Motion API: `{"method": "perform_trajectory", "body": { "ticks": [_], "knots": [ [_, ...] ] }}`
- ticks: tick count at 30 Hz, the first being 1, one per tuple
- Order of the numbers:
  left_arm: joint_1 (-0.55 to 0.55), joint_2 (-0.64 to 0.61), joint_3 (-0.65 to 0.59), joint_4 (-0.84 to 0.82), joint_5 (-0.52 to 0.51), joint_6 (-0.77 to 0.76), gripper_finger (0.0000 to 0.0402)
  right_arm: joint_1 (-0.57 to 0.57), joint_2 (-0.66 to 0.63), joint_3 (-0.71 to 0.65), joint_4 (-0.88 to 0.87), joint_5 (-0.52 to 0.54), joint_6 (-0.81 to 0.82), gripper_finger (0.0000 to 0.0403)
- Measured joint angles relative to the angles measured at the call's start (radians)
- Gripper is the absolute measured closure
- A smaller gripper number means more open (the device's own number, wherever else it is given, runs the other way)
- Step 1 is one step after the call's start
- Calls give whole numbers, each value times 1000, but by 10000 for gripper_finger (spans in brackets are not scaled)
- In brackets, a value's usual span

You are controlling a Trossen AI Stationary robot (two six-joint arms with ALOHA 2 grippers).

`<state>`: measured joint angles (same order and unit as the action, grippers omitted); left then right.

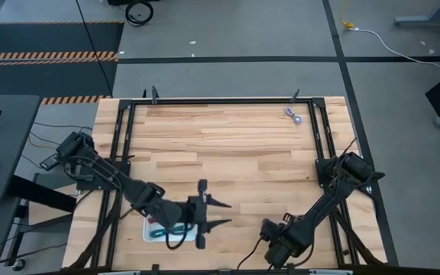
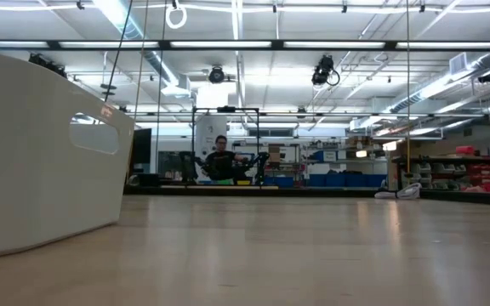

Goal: Pick and place USB-C Cables
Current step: Put the blue charger cable into the white bin

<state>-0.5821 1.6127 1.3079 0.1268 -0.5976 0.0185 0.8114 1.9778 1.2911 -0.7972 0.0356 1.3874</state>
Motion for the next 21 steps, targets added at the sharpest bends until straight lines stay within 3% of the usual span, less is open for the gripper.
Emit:
{"method": "perform_trajectory", "body": {
  "ticks": [12,15,21],
  "knots": [
    [-14,34,0,16,-10,-140,230,-2,0,0,20,29,23,254],
    [-18,40,0,16,-10,-165,230,-3,0,0,19,46,1,283],
    [-28,51,0,15,-31,-165,230,-3,0,0,15,105,-120,390]
  ]
}}
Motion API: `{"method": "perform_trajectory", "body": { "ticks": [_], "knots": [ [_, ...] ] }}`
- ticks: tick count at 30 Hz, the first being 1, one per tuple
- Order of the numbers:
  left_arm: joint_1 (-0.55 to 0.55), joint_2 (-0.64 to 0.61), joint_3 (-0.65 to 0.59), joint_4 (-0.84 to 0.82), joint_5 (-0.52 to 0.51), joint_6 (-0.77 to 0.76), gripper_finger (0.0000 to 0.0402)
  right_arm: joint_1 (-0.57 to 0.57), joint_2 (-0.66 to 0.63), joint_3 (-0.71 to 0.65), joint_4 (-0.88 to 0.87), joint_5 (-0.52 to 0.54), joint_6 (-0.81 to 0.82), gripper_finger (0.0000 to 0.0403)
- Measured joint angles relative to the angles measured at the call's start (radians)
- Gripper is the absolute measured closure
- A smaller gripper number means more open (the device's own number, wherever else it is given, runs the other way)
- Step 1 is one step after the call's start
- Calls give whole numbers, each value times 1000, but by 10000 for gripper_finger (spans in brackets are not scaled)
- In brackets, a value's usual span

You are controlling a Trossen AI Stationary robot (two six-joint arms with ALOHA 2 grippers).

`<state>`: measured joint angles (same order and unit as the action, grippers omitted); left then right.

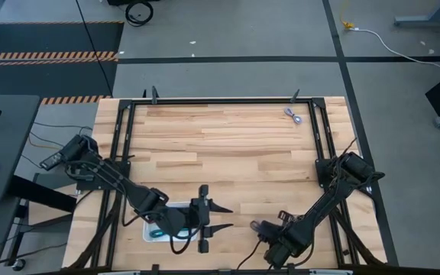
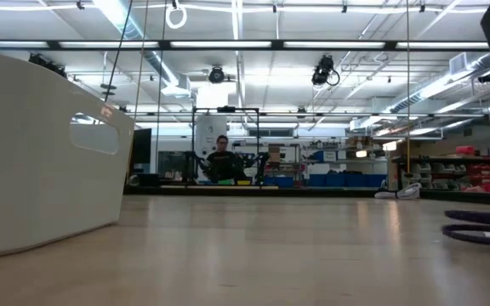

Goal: Pick and place USB-C Cables
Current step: Put the blue charger cable into the white bin

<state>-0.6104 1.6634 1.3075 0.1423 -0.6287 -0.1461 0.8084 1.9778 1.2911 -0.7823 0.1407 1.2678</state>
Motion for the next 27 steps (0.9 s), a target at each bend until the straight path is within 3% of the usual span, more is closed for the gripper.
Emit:
{"method": "perform_trajectory", "body": {
  "ticks": [9,20,27],
  "knots": [
    [2,0,0,19,-8,32,230,-23,0,20,-19,53,-91,399],
    [6,0,0,18,-32,37,230,-32,-1,265,-178,161,-183,401],
    [6,0,0,17,-32,37,230,-14,-2,435,-365,288,-216,402]
  ]
}}
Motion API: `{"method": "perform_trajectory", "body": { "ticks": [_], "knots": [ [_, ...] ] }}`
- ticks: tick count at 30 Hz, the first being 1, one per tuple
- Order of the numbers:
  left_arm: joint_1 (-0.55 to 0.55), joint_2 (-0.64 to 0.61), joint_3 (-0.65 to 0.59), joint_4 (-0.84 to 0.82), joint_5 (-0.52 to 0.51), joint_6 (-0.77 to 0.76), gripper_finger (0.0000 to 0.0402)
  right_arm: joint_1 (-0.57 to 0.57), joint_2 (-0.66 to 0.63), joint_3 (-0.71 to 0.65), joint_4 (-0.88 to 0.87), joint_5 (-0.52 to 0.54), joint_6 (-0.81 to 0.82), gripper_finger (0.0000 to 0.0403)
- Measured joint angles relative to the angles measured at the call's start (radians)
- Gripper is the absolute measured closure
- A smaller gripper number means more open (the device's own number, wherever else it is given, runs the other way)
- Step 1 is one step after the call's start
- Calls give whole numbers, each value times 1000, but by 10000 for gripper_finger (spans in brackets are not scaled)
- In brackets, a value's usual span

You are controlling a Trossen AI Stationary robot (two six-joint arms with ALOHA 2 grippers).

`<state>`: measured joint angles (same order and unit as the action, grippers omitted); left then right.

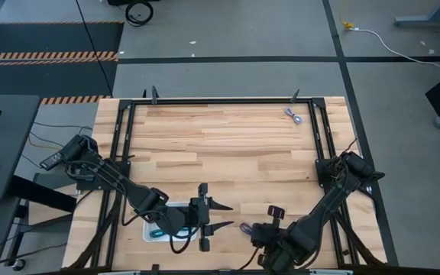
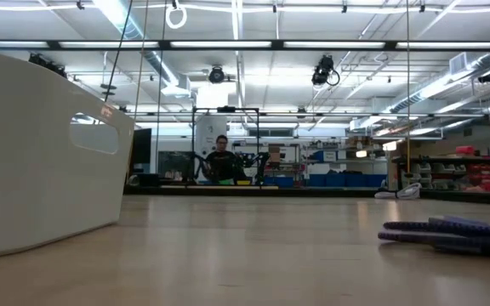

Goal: Pick and place USB-C Cables
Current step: Put the blue charger cable into the white bin

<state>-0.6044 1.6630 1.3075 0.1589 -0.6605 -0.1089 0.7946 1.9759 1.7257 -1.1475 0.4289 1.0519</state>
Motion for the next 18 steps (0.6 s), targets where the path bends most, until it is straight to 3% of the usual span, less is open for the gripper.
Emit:
{"method": "perform_trajectory", "body": {
  "ticks": [6,10,18],
  "knots": [
    [0,0,0,0,0,-3,230,11,0,-15,35,-33,-12,375],
    [0,0,0,0,0,-7,230,15,2,-88,70,-136,-4,315],
    [0,0,0,0,0,-8,230,7,3,-218,242,-160,113,181]
  ]
}}
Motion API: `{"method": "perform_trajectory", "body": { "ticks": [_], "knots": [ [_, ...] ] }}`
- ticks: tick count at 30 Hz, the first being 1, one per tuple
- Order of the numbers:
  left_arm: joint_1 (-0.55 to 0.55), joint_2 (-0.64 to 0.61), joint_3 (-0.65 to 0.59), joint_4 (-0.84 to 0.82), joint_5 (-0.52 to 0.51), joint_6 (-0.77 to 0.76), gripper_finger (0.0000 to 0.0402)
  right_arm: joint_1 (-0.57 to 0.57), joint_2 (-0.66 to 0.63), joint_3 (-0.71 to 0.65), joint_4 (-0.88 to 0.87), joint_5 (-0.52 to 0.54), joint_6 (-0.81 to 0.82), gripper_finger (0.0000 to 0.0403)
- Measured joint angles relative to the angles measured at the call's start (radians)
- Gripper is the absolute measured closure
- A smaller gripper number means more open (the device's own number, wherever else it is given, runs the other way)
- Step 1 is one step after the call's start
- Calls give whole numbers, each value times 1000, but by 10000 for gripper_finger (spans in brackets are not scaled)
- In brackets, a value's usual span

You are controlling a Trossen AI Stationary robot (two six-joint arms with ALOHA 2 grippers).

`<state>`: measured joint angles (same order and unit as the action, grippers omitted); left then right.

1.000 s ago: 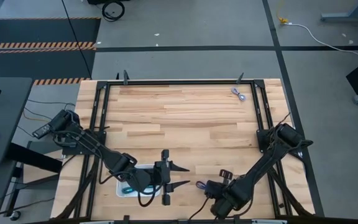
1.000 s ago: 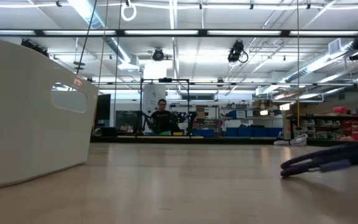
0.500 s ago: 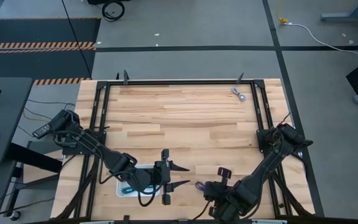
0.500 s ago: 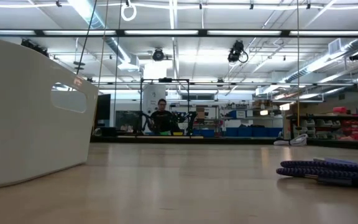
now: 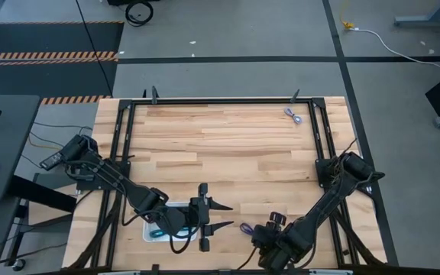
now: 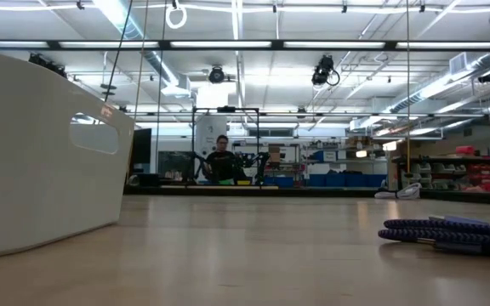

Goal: Pick and place USB-C Cables
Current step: Put the blue charger cable into the white bin

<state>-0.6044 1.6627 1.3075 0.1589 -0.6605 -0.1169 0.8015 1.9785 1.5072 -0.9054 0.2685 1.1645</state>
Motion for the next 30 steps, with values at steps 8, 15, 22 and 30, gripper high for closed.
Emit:
{"method": "perform_trajectory", "body": {
  "ticks": [8,15,22,30],
  "knots": [
    [0,0,0,0,0,-2,230,-21,0,-156,192,-28,56,150],
    [0,0,0,1,0,-1,230,-26,0,-263,293,-36,66,164],
    [3,0,0,2,0,0,230,-26,-5,-290,280,-24,31,218],
    [13,0,0,2,0,0,230,-46,2,-253,227,0,-91,384]
  ]
}}
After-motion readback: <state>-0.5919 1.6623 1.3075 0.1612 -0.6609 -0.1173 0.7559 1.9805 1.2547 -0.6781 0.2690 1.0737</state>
